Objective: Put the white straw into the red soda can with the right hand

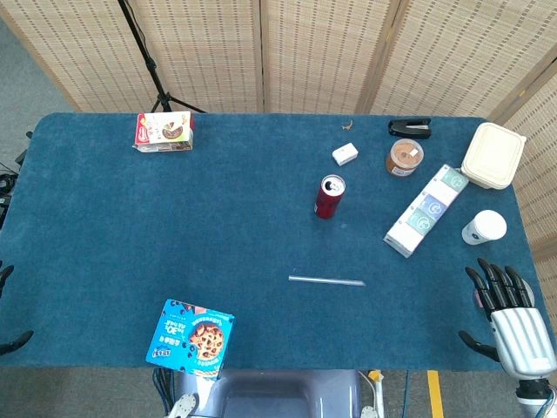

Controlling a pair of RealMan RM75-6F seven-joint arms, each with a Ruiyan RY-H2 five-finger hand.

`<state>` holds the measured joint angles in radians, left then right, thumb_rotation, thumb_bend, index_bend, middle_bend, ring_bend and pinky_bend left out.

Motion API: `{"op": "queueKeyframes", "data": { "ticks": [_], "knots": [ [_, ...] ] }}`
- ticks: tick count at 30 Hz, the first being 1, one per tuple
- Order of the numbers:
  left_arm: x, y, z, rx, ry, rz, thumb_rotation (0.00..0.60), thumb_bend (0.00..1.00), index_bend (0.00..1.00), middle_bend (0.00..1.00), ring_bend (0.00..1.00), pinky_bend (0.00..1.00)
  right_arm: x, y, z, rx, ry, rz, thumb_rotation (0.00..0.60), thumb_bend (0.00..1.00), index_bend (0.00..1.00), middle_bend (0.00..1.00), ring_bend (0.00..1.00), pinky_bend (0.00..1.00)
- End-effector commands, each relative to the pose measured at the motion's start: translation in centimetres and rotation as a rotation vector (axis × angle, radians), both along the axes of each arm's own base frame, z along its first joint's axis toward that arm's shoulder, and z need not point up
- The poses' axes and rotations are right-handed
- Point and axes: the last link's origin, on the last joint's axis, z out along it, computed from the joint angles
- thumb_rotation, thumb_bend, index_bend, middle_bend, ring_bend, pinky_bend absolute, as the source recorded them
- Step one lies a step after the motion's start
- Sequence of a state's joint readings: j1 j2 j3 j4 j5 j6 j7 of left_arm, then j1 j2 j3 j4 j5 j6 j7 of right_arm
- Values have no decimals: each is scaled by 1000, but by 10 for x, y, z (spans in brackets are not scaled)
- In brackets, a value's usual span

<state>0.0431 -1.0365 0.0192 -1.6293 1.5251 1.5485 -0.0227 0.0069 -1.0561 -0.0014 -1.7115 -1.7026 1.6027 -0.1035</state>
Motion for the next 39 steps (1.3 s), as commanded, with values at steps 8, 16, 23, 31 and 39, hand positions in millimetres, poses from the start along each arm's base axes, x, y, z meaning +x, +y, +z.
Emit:
{"op": "queueKeyframes", "data": {
  "ticks": [8,16,23,31,39],
  "knots": [
    [0,1,0,0,-1,2,600,0,0,0,0,0,0,0,-1,4,0,1,600,0,0,0,0,0],
    [0,1,0,-2,-1,1,600,0,0,0,0,0,3,0,-4,25,-19,15,600,0,0,0,0,0],
    [1,0,0,-8,-11,3,600,0,0,0,0,0,9,-6,-19,95,-48,50,600,0,0,0,0,0],
    [-6,9,2,-19,-31,45,600,0,0,0,0,0,31,-45,-58,231,-153,160,600,1,111,0,0,0],
    [-9,9,5,13,-35,69,600,0,0,0,0,0,58,-75,-95,316,-162,183,600,74,268,0,0,0]
  ]
}}
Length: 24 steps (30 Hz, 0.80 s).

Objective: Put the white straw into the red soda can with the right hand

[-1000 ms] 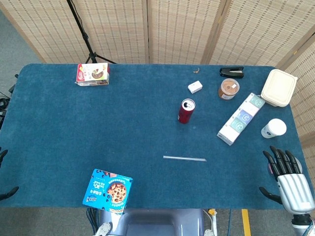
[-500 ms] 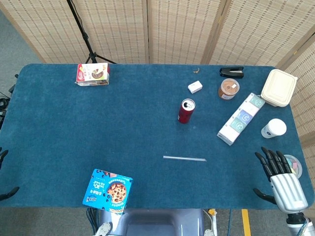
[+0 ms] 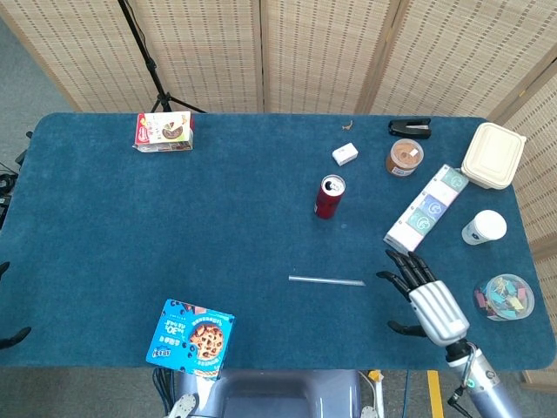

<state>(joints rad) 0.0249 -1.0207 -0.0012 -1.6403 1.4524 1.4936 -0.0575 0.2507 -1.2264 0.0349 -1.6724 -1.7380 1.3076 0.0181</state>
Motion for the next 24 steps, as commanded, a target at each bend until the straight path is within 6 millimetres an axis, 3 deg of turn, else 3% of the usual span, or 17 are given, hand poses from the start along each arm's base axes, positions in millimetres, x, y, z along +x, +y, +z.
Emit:
{"op": "queueKeyframes", "data": {
  "ticks": [1,16,24],
  "knots": [
    [-2,0,1,7,-3,12,600,0,0,0,0,0,14,-12,-17,31,14,3,600,74,272,0,0,0],
    [-6,2,4,13,-20,29,600,0,0,0,0,0,70,-36,-75,94,74,-38,600,203,312,0,0,0],
    [-8,1,6,19,-29,33,600,0,0,0,0,0,80,-51,-103,119,108,-65,600,232,324,0,0,0]
  ]
}}
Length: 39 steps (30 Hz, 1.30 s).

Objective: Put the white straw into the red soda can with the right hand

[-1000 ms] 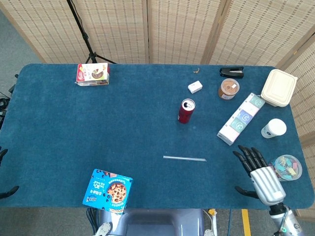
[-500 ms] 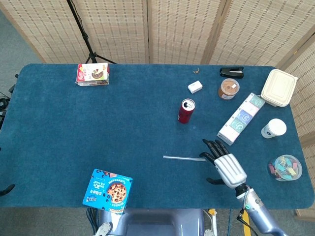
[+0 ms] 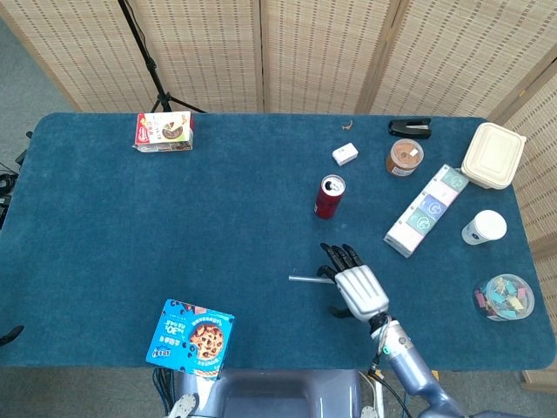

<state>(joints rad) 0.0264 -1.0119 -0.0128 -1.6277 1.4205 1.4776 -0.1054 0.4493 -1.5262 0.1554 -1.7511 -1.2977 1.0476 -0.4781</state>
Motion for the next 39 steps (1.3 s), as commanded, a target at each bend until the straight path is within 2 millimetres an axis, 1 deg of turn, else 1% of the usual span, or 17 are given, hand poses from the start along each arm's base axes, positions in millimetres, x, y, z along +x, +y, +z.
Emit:
{"op": "queueKeyframes", "data": {
  "ticks": [1,9,16,23,31,39],
  "knots": [
    [-1,1,1,1,-2,3,600,0,0,0,0,0,3,-6,-10,7,14,-7,600,233,324,0,0,0],
    [-2,3,-1,-8,-3,12,600,0,0,0,0,0,14,-13,-26,13,11,-22,600,233,328,0,0,0],
    [-3,5,1,-4,-7,18,600,0,0,0,0,0,21,-24,-41,27,22,-55,600,259,339,0,0,0],
    [-4,6,1,-4,-9,23,600,0,0,0,0,0,22,-31,-50,45,43,-89,600,335,360,0,0,0],
    [-5,7,2,-2,-13,28,600,0,0,0,0,0,25,-35,-55,57,60,-107,600,359,374,0,0,0],
    [-5,6,3,2,-19,29,600,0,0,0,0,0,26,-41,-58,57,63,-126,600,420,401,0,0,0]
  ]
}}
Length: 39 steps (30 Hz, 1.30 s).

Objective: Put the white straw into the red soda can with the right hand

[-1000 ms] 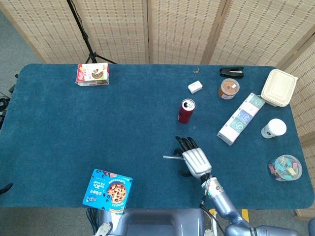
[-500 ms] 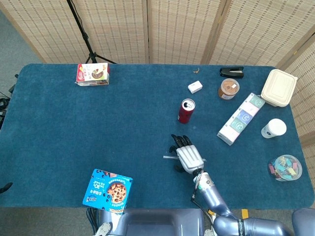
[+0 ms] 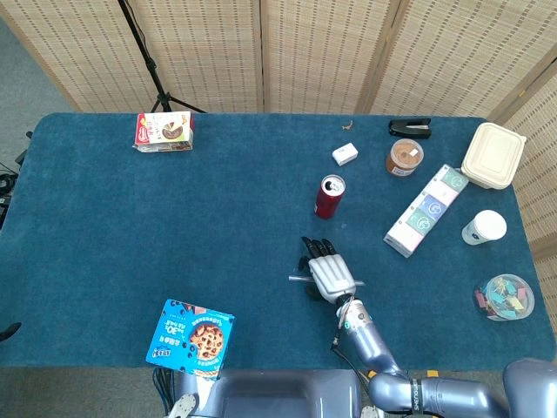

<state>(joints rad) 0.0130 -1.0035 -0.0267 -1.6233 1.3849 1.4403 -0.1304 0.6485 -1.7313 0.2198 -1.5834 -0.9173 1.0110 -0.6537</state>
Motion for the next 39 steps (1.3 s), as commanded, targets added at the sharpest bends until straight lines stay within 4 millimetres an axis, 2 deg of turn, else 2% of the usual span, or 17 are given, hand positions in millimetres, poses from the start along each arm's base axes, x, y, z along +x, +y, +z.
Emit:
{"op": "queueKeyframes", "data": {
  "ticks": [1,25,39],
  "knots": [
    [0,0,0,0,0,1,600,0,0,0,0,0,0,-1,0,-1,-2,-3,600,423,402,0,0,0],
    [-2,1,1,3,-3,5,600,0,0,0,0,0,0,-4,-6,3,16,-21,600,433,431,0,0,0],
    [-2,2,1,3,-5,8,600,0,0,0,0,0,0,-6,-8,-10,21,-6,600,446,491,0,0,0]
  ]
}}
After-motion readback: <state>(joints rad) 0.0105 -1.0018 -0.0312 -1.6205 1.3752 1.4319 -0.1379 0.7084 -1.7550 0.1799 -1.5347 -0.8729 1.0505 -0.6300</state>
